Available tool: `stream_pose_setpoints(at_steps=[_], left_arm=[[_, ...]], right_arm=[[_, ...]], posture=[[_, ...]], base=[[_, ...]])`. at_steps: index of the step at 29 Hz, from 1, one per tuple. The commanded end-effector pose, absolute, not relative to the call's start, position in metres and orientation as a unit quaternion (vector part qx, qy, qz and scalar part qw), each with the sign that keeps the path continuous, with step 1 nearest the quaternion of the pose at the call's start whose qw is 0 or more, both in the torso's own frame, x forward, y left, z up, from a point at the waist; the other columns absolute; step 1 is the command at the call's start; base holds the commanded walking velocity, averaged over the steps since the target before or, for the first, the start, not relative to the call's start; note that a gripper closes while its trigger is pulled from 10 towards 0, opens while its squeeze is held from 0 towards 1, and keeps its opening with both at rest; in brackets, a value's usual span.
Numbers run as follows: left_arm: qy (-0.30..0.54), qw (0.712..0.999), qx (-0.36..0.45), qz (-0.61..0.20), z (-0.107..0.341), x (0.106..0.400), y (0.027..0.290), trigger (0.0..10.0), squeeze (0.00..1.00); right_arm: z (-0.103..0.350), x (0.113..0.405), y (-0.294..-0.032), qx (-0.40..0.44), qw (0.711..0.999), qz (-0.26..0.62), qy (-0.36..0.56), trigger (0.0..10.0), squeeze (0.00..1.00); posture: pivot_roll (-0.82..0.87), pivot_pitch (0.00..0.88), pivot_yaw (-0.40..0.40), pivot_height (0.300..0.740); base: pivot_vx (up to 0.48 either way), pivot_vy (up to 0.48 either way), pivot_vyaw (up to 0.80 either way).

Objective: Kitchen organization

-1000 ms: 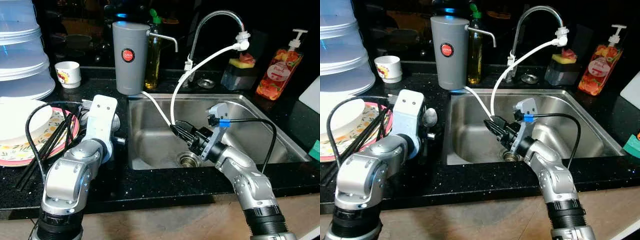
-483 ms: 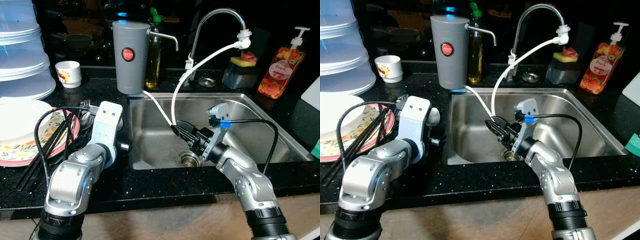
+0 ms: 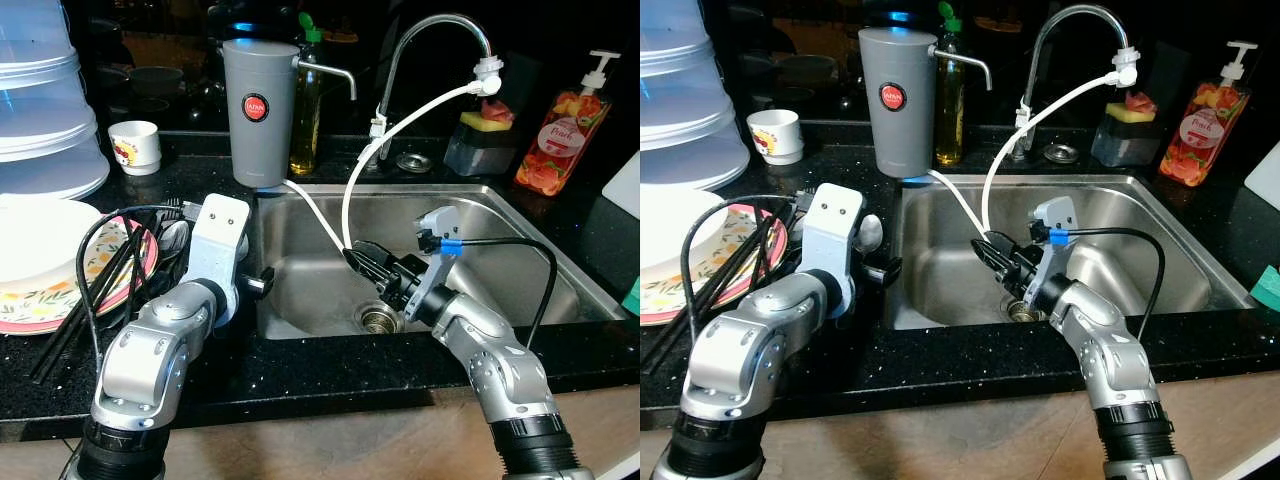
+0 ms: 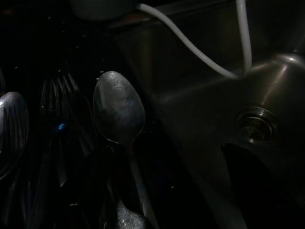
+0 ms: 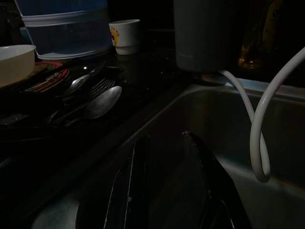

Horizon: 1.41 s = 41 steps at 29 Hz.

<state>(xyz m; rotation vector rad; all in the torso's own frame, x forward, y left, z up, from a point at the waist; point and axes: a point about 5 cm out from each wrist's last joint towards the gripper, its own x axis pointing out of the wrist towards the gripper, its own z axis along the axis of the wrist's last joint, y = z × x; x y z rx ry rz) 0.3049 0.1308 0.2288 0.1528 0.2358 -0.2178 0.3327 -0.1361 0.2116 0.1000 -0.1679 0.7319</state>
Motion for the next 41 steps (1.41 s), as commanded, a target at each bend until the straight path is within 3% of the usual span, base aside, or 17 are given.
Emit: stream_pose_setpoints(at_steps=[1,10,12,21,22,24,27,28,29,30,31,33,34,36,38,39,41], left_arm=[[0.133,0.983,0.08,-0.097,0.225,0.305,0.135,10.0,0.0],[0.153,0.982,0.076,-0.085,0.218,0.307,0.139,10.0,0.0],[0.155,0.981,0.076,-0.093,0.218,0.306,0.136,6.5,0.0],[0.161,0.981,0.082,-0.076,0.218,0.307,0.14,10.0,0.0],[0.163,0.98,0.083,-0.074,0.217,0.307,0.14,3.4,0.0],[0.164,0.98,0.083,-0.073,0.217,0.307,0.141,0.5,0.0],[0.164,0.98,0.084,-0.069,0.217,0.307,0.141,4.2,0.0],[0.163,0.98,0.085,-0.069,0.218,0.308,0.141,10.0,0.0],[0.163,0.981,0.085,-0.069,0.218,0.308,0.141,10.0,0.0],[0.162,0.981,0.087,-0.069,0.218,0.308,0.141,4.3,0.0],[0.16,0.981,0.09,-0.066,0.219,0.308,0.142,4.2,0.0],[0.159,0.981,0.092,-0.064,0.22,0.308,0.143,4.2,0.0],[0.157,0.981,0.095,-0.058,0.22,0.308,0.144,10.0,0.0],[0.154,0.982,0.098,-0.054,0.221,0.308,0.146,10.0,0.0],[0.152,0.982,0.098,-0.058,0.222,0.308,0.146,8.4,0.0],[0.148,0.983,0.096,-0.051,0.223,0.308,0.147,0.0,0.0],[0.143,0.984,0.098,-0.044,0.225,0.309,0.149,0.0,0.0]], right_arm=[[0.213,0.33,-0.139,0.055,0.93,0.354,-0.085,10.0,0.0],[0.212,0.33,-0.139,0.053,0.93,0.354,-0.085,10.0,0.0],[0.212,0.33,-0.138,0.054,0.93,0.354,-0.086,10.0,0.0],[0.211,0.33,-0.138,0.053,0.93,0.353,-0.085,10.0,0.0],[0.212,0.33,-0.139,0.053,0.93,0.353,-0.085,10.0,0.0],[0.212,0.33,-0.139,0.053,0.93,0.353,-0.086,10.0,0.0],[0.212,0.331,-0.139,0.052,0.931,0.352,-0.086,10.0,0.0],[0.212,0.331,-0.139,0.052,0.931,0.352,-0.086,10.0,0.0],[0.212,0.331,-0.139,0.052,0.931,0.351,-0.086,10.0,0.0],[0.212,0.331,-0.139,0.052,0.931,0.351,-0.086,10.0,0.0],[0.212,0.331,-0.139,0.052,0.931,0.35,-0.086,10.0,0.0],[0.212,0.331,-0.139,0.053,0.931,0.35,-0.086,10.0,0.0],[0.212,0.332,-0.139,0.052,0.931,0.35,-0.086,10.0,0.0],[0.212,0.332,-0.14,0.052,0.932,0.349,-0.086,10.0,0.0],[0.212,0.332,-0.14,0.052,0.932,0.349,-0.086,10.0,0.0],[0.212,0.332,-0.14,0.052,0.932,0.349,-0.086,10.0,0.0],[0.212,0.332,-0.14,0.053,0.932,0.349,-0.085,10.0,0.0]], posture=[[0.0,0.061,-0.048,0.74],[0.0,0.052,-0.047,0.74],[0.0,0.048,-0.047,0.74],[0.0,0.039,-0.046,0.74],[0.0,0.039,-0.046,0.74],[0.0,0.036,-0.046,0.74],[0.0,0.036,-0.046,0.74],[0.01,0.038,-0.046,0.74],[0.01,0.038,-0.046,0.74],[0.01,0.041,-0.046,0.74],[0.01,0.042,-0.047,0.74],[0.01,0.042,-0.047,0.74],[0.01,0.045,-0.047,0.74],[0.01,0.045,-0.048,0.74],[0.01,0.045,-0.048,0.74],[0.01,0.047,-0.049,0.74],[0.01,0.049,-0.051,0.74]], base=[[0.0,0.0,0.0],[0.0,0.0,0.0],[0.0,0.0,0.0],[0.0,0.0,0.0],[0.0,0.0,0.0],[0.0,0.0,0.0],[0.0,0.0,0.0],[0.0,0.0,0.0],[0.0,0.0,0.0],[0.0,0.0,0.0],[0.0,0.0,0.0],[0.0,0.0,0.0],[0.0,0.0,0.0],[0.0,0.0,0.0],[0.0,0.0,0.0],[0.0,0.0,0.0],[0.0,0.0,0.0]])
